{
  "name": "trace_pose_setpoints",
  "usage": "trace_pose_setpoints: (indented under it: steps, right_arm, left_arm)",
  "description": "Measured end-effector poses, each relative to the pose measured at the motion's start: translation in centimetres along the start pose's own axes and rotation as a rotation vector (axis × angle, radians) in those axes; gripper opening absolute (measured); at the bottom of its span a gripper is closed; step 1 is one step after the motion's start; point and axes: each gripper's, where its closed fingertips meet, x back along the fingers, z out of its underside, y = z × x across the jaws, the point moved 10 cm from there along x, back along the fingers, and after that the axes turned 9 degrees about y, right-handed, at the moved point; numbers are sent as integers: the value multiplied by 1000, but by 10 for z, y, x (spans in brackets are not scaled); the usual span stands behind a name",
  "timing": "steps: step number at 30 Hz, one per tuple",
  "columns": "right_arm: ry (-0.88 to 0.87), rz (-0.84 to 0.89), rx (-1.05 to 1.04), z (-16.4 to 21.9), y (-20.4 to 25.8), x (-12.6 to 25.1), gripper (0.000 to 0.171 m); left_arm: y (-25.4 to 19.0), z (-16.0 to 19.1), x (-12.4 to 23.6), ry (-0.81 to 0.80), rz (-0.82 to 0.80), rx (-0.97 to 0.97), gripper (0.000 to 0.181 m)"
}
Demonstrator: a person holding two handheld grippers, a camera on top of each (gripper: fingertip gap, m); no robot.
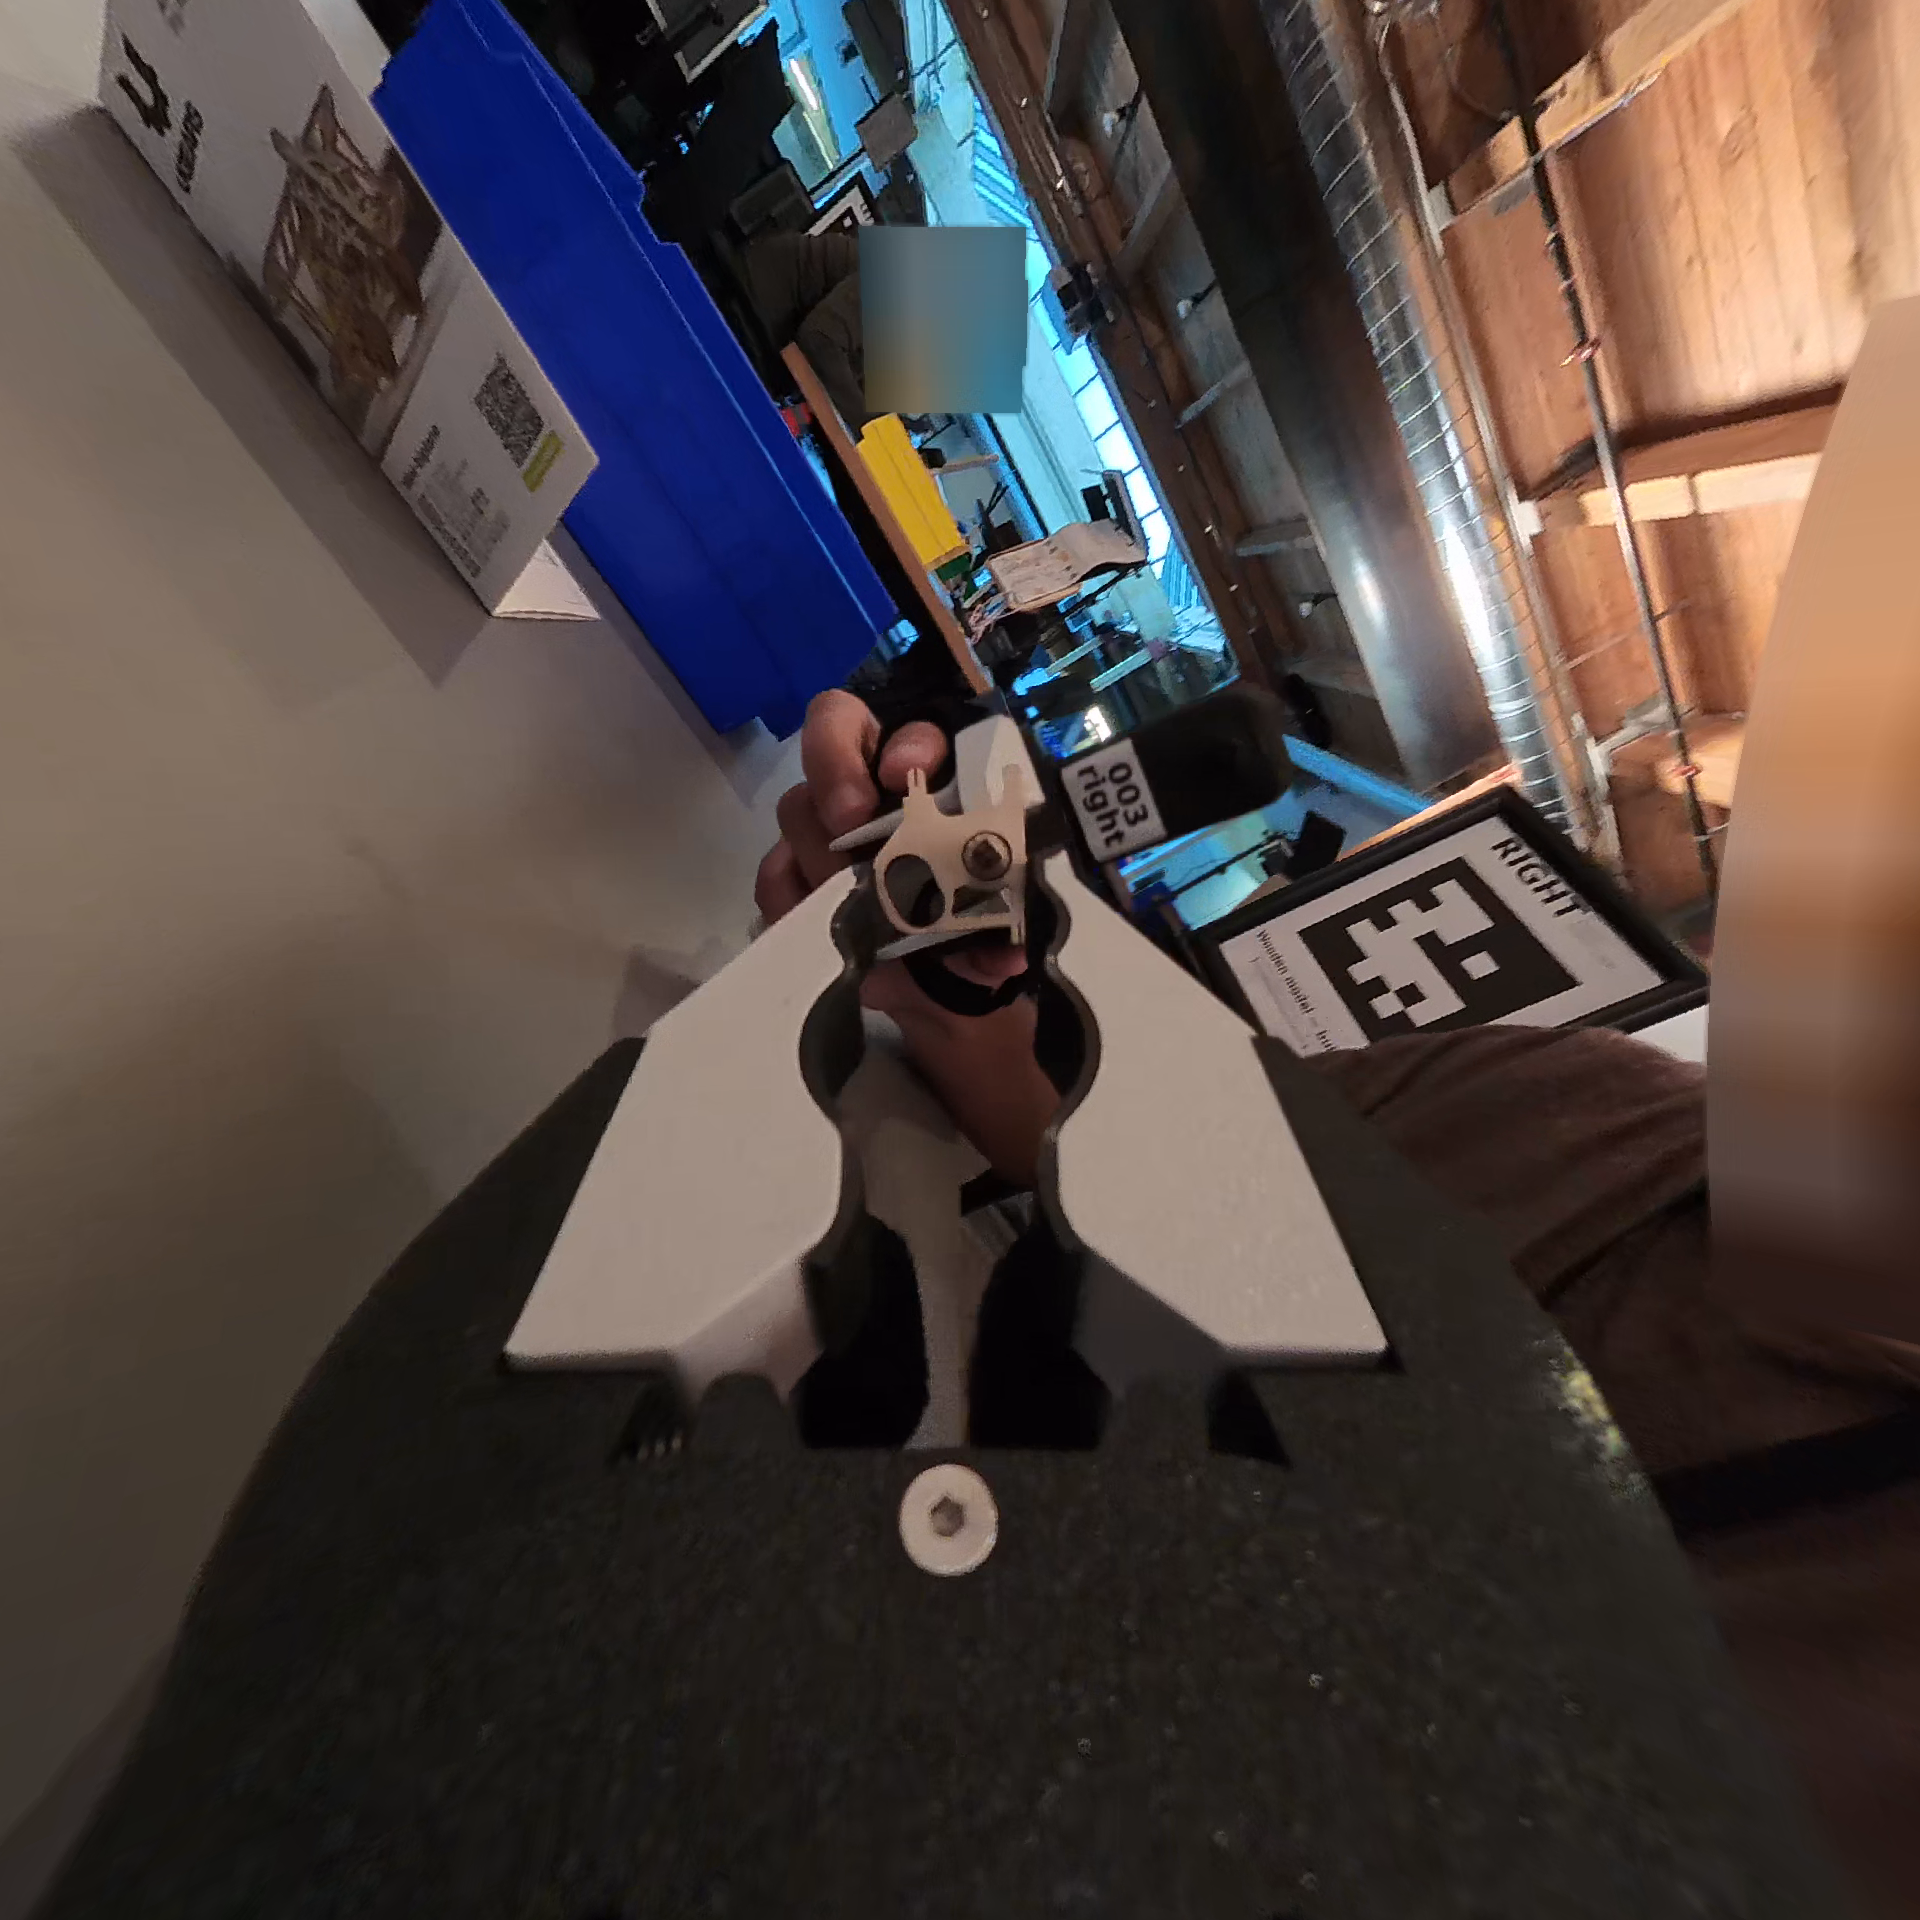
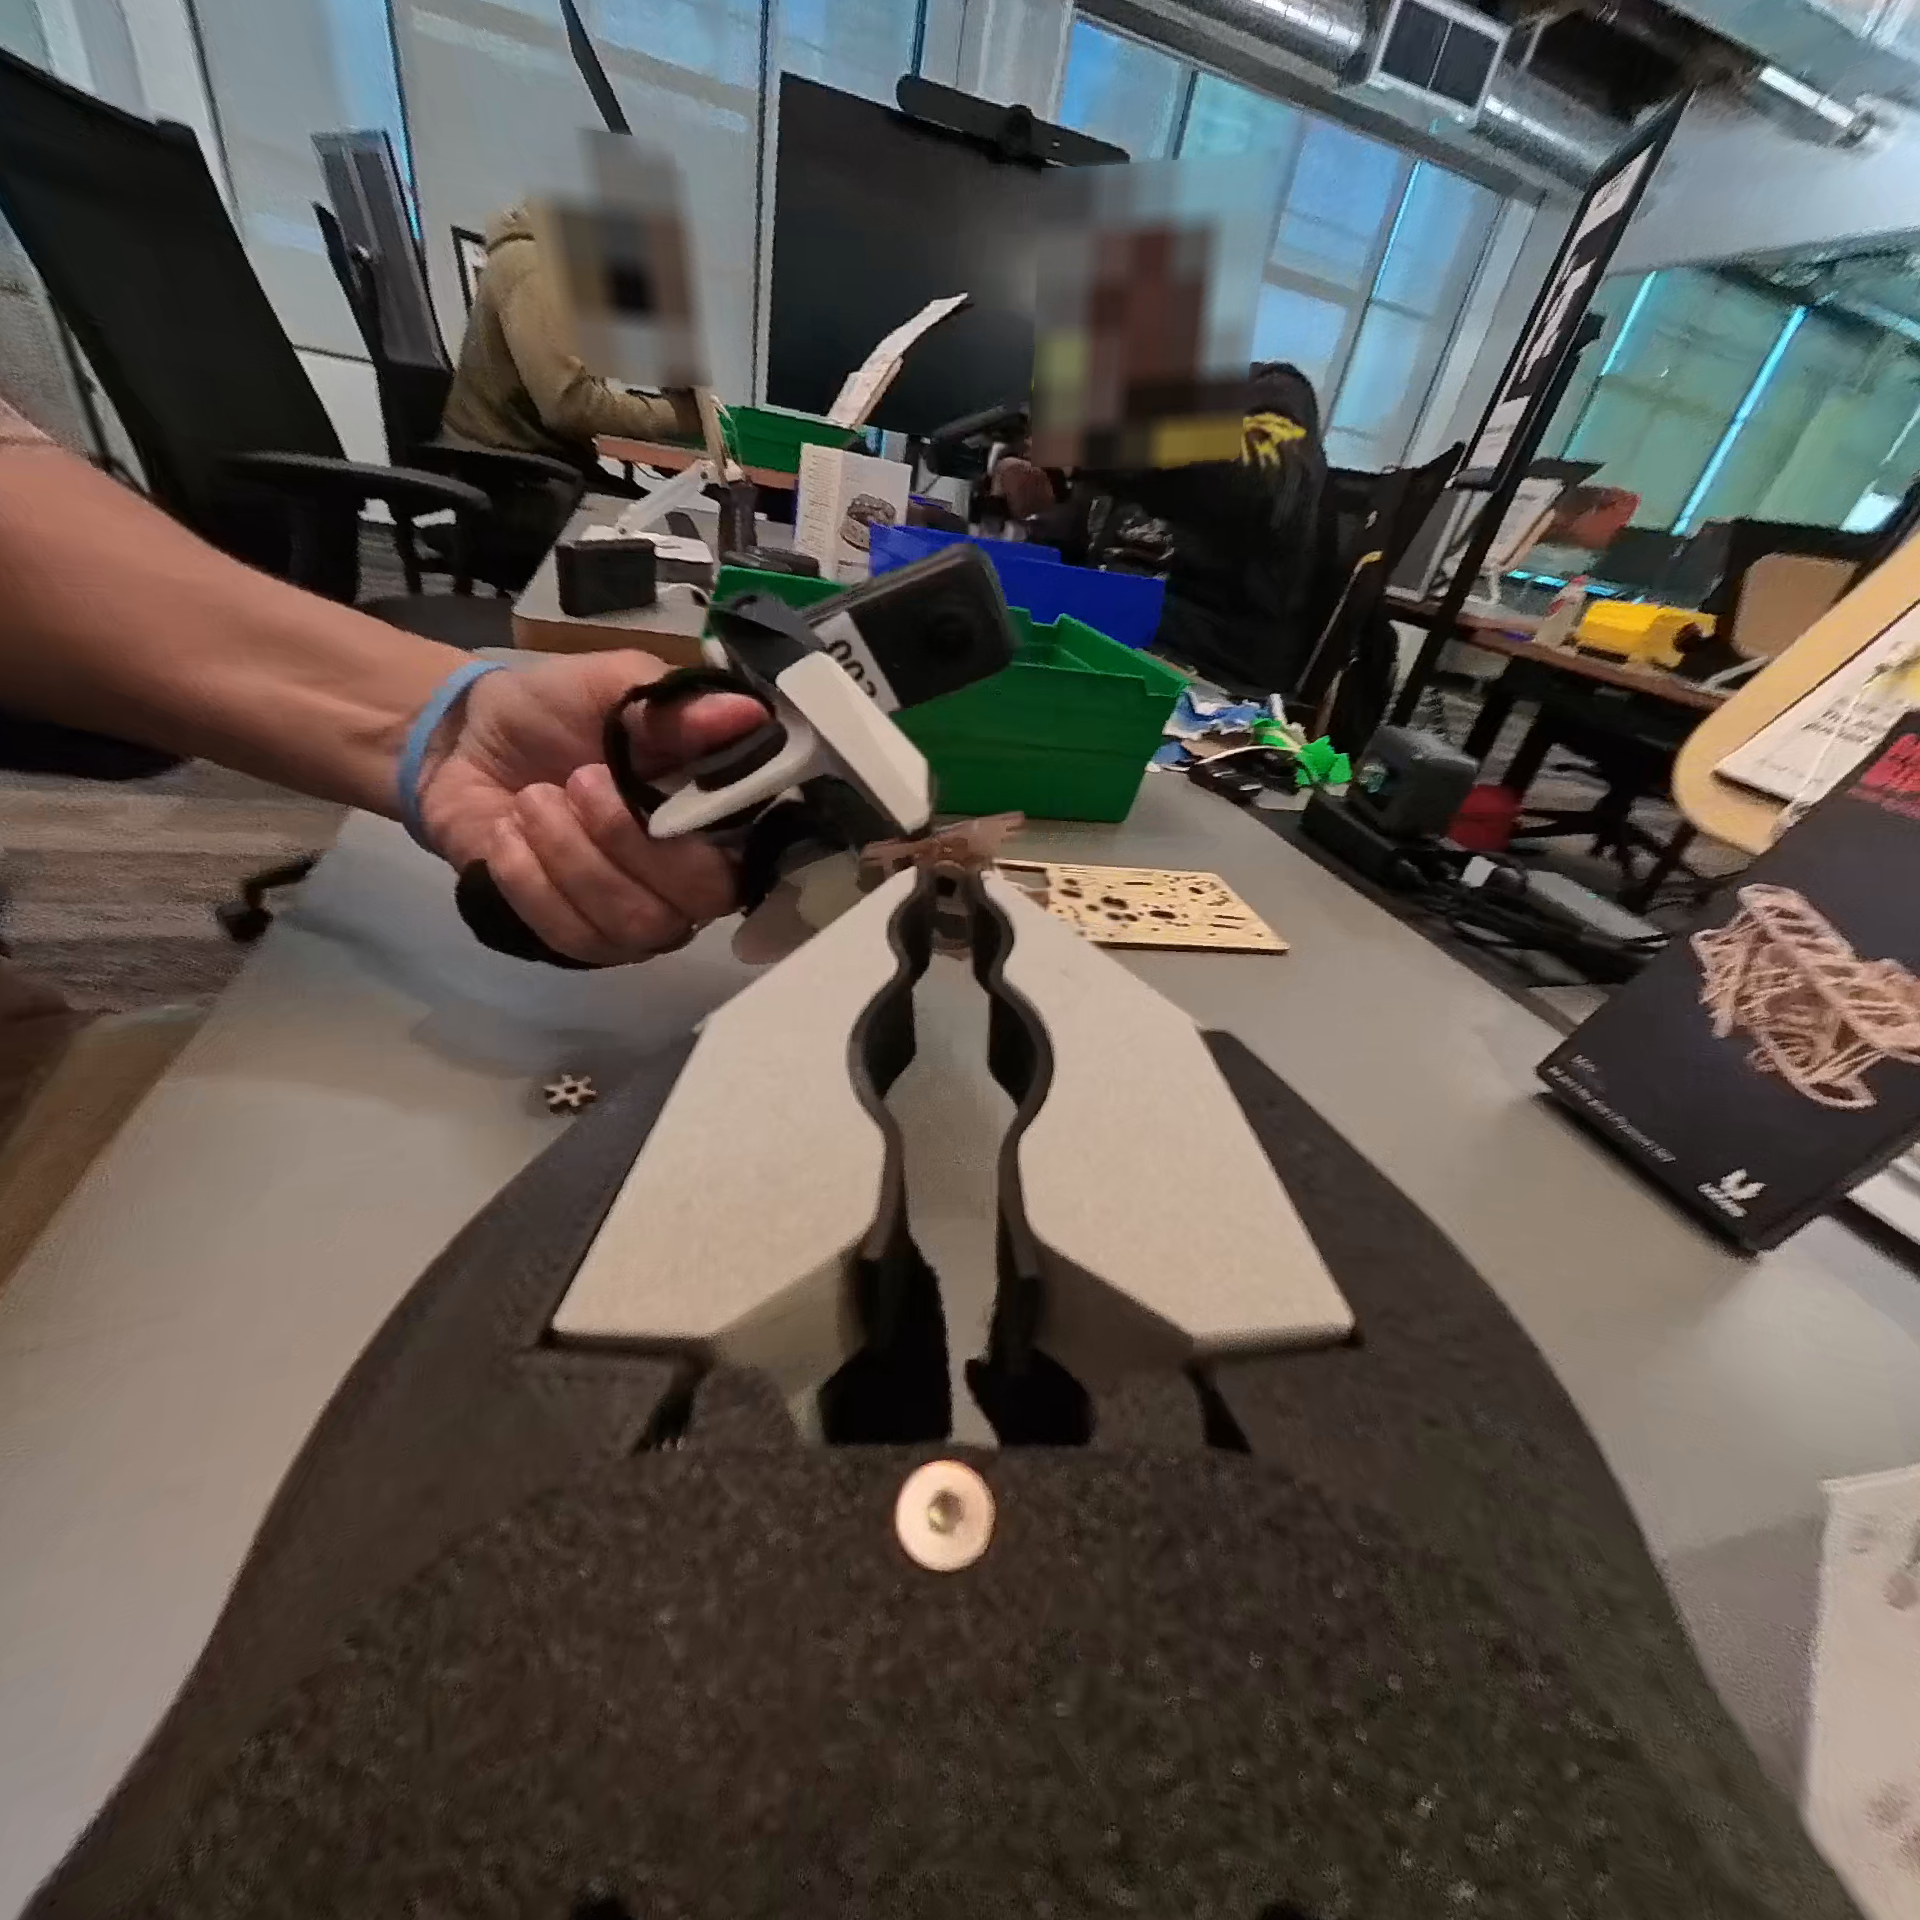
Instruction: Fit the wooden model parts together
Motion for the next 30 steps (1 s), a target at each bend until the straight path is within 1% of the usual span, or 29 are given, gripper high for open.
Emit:
trace_pose_setpoints:
  steps: [4, 8, 11, 14, 18, 22, 24, 27, 30]
  right_arm:
    - [-25, -54, -52, 0, 0, -1, 8]
    - [-39, -60, -24, -2, 2, 0, 16]
    - [-60, -79, -11, -3, 4, 1, 22]
    - [-103, -111, 26, -3, 8, 1, 30]
    - [-124, -195, 97, -4, 21, 2, 31]
    - [-111, -240, 169, -5, 32, 1, 31]
    - [-127, -262, 188, -6, 37, 1, 28]
    - [-135, -271, 215, -6, 40, 1, 19]
    - [-107, -258, 209, -4, 36, 2, 18]
  left_arm:
    - [-7, 1, 3, 24, -28, -73, 26]
    - [-13, 3, 4, 59, -37, -131, 26]
    - [-16, 5, 6, 89, -15, -150, 26]
    - [-19, 9, 7, 142, 42, -131, 26]
    - [-20, 16, 7, 250, 108, -74, 26]
    - [-20, 24, 8, 341, 103, -39, 26]
    - [-20, 28, 7, 383, 111, -29, 26]
    - [-21, 30, 5, 398, 136, -22, 27]
    - [-18, 28, 8, 395, 99, -31, 26]
